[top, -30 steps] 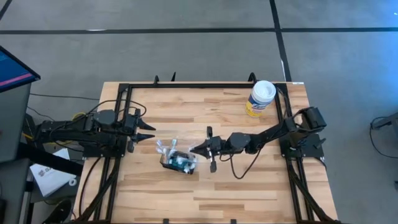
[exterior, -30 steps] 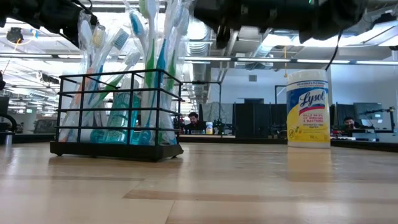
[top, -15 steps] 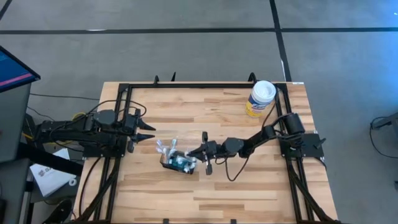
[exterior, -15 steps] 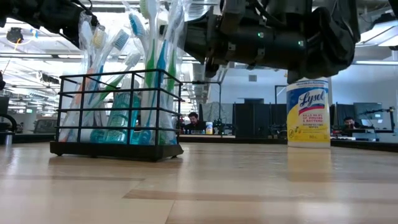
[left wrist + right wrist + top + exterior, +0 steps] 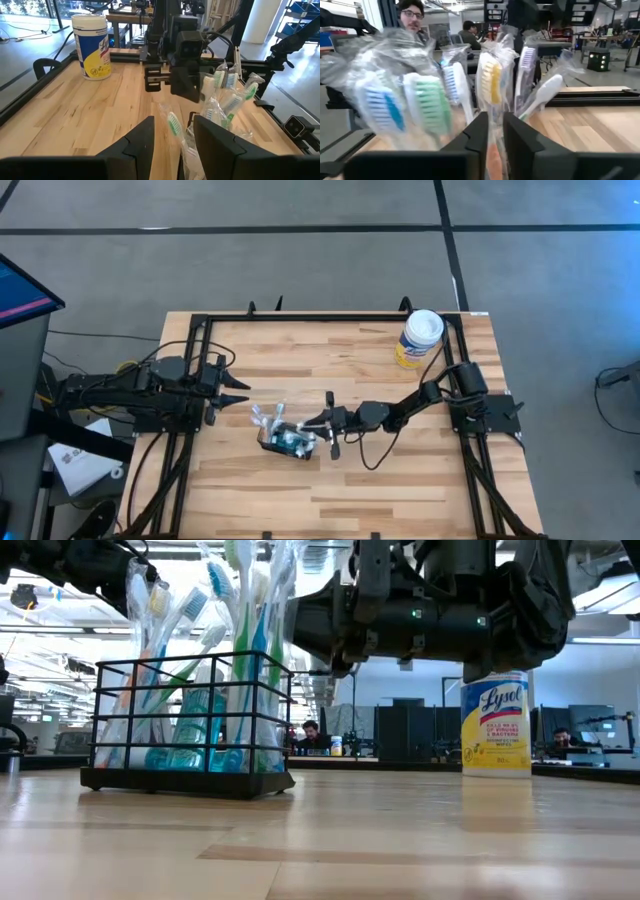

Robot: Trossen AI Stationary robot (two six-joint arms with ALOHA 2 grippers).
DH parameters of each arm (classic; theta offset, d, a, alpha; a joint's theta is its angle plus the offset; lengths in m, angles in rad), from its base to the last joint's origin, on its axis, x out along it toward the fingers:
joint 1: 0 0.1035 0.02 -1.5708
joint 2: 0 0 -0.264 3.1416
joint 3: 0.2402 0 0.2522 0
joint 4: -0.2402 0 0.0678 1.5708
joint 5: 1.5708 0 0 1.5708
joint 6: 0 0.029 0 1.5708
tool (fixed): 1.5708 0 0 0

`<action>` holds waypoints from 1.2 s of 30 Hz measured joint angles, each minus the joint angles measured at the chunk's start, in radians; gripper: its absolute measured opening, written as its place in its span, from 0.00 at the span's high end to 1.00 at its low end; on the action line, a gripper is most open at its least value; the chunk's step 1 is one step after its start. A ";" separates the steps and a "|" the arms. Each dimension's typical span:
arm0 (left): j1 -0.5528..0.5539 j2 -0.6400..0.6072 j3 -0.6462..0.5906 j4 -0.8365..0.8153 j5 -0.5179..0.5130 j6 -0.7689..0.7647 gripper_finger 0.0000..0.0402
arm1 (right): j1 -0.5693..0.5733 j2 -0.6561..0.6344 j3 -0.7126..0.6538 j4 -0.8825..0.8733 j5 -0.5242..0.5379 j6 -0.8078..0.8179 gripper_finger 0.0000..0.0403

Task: Pick & Place toothbrushing station
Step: Put the orange toothbrush into the wire organizer, then return to Home Position

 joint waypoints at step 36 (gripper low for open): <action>0.000 0.000 0.000 -0.001 0.005 0.000 0.67 | -0.019 -0.204 0.002 -0.253 -0.030 -0.069 0.46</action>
